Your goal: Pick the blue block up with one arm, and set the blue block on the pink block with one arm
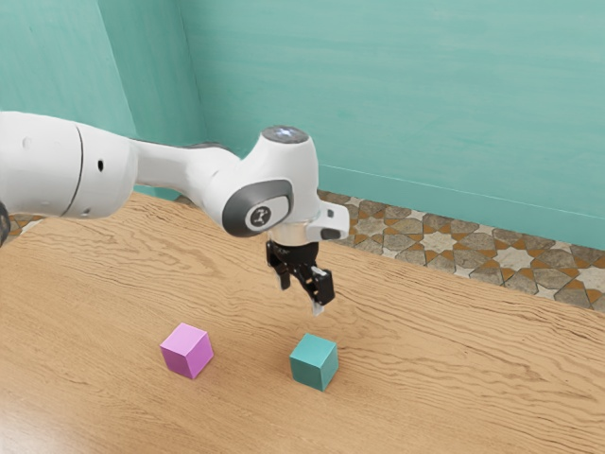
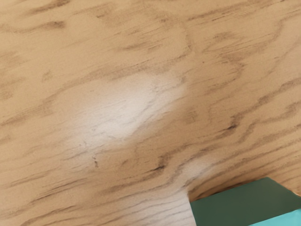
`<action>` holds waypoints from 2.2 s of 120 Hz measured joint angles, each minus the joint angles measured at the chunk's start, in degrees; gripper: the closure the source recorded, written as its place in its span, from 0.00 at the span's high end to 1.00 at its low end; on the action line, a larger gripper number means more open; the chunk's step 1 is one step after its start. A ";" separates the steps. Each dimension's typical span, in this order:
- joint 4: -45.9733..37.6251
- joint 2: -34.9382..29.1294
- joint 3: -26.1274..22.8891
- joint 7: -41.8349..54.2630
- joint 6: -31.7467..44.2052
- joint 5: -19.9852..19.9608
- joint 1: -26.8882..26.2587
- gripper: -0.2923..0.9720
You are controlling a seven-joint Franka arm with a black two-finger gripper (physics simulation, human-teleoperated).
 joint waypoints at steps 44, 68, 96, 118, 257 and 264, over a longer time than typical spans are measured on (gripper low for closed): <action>-8.01 -0.77 -0.21 -9.30 14.13 -12.16 -1.73 0.75; -10.00 -0.66 -0.16 -12.59 16.25 -9.22 -2.60 0.75; -10.81 0.33 0.07 -14.99 16.36 -4.59 -2.67 0.75; -10.66 2.68 0.24 -16.32 16.55 -3.24 -2.60 0.75; -12.35 -10.88 10.18 -17.42 5.42 -1.24 -3.40 0.49; -13.48 -12.91 12.13 -15.80 3.87 -2.11 -3.31 0.49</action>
